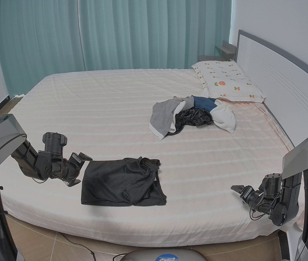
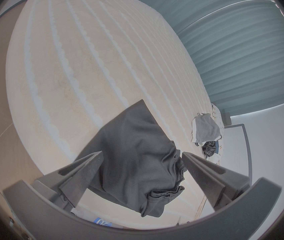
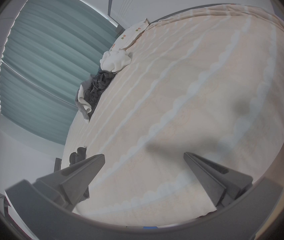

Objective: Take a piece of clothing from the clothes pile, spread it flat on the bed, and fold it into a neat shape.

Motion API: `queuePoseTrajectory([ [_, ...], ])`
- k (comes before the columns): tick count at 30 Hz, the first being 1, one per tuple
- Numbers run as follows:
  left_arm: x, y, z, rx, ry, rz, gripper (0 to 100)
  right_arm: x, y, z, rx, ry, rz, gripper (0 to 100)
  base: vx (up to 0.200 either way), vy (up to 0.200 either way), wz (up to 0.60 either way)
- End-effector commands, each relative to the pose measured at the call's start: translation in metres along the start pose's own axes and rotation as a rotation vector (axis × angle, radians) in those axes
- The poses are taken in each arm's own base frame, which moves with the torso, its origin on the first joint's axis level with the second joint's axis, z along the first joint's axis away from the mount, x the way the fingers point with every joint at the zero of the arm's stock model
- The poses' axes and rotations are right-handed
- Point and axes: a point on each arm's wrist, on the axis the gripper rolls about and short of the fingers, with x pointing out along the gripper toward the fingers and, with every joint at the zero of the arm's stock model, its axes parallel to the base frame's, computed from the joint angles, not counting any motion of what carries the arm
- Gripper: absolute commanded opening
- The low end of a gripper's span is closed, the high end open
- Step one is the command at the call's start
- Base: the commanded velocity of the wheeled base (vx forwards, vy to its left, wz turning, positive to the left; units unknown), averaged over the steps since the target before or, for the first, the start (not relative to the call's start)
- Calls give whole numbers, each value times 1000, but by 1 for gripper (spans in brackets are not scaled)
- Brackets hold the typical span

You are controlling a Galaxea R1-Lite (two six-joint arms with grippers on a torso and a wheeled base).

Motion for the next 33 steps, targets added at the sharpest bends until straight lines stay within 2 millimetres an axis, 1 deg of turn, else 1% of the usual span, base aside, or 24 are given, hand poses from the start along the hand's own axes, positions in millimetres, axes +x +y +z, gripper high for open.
queuePoseTrajectory([
  [1, 3, 2, 3, -7, -3, 7, 100, 0, 0, 0, -4, -1, 2, 100, 0, 200, 0],
  [9, 4, 3, 3, -9, -1, 8, 100, 1, 0, 0, -1, -3, 2, 100, 0, 200, 0],
  [15, 4, 3, 3, -9, -1, 8, 100, 1, 7, 12, 8, -68, 23, 100, 0, 200, 0],
  [22, 4, 3, 3, -9, -1, 8, 100, 2, 8, 9, 3, -61, 21, 100, 0, 200, 0],
  [25, 4, 2, 2, -8, -1, 8, 100, 2, 14, 7, -10, -72, 26, 100, 0, 200, 0],
  [33, 6, 3, 2, -6, -5, 14, 100, 4, 34, -10, -64, -96, 36, 100, 0, 0, 0],
])
